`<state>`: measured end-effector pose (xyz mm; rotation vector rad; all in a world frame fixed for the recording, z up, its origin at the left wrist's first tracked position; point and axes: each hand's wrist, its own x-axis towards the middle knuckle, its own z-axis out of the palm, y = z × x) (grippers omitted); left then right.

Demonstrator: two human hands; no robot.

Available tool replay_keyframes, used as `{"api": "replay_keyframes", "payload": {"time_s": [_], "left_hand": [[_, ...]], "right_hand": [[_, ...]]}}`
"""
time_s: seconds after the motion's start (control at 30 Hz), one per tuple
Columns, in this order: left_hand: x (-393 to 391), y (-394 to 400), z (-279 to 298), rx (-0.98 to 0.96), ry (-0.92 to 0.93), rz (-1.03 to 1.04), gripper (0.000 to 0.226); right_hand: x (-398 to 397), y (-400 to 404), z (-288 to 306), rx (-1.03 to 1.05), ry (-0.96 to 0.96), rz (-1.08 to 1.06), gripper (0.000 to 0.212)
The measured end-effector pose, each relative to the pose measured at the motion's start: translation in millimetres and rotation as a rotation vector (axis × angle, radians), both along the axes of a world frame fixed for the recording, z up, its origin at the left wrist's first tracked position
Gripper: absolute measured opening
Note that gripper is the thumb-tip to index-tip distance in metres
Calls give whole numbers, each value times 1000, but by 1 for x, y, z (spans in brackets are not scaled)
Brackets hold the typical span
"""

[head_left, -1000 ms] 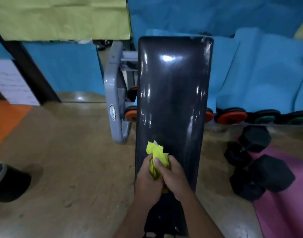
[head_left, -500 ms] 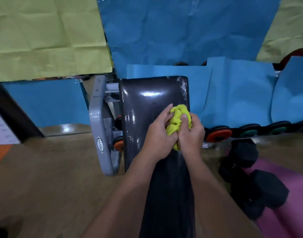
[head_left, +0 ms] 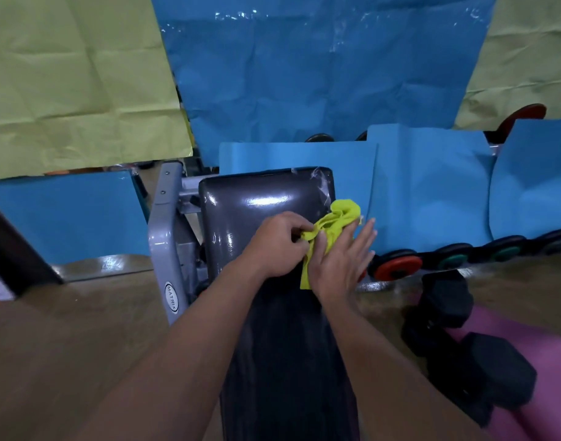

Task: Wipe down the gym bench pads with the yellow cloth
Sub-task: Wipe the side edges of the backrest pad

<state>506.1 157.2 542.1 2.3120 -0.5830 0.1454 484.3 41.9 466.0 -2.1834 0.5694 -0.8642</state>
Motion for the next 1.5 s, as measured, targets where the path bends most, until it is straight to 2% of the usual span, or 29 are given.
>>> {"api": "replay_keyframes", "payload": {"time_s": [0.07,0.13,0.3,0.5,0.63,0.87,1.2,1.5], "left_hand": [[10,-1,15,-23,-139,43,32],[24,-4,25,0,-277,125,31],[44,-21,29,251,-467,101,48],[66,-23,16,460,-452,212,66],[69,-26,2,449,-627,282,61],[71,-32,-8,446,-687,346,56],[70,-33,-9,455,-696,375,58],[69,-34,-9,454,-722,380,57]], "right_hand": [[8,-3,1,-10,-181,32,61],[22,-6,15,41,-278,61,51],[44,-16,47,178,-156,142,43],[64,-33,73,338,-174,189,38],[76,-40,81,441,-136,216,33],[77,-41,68,507,-133,211,39],[69,-35,54,420,-146,145,44],[58,-36,39,424,-143,136,44]]}}
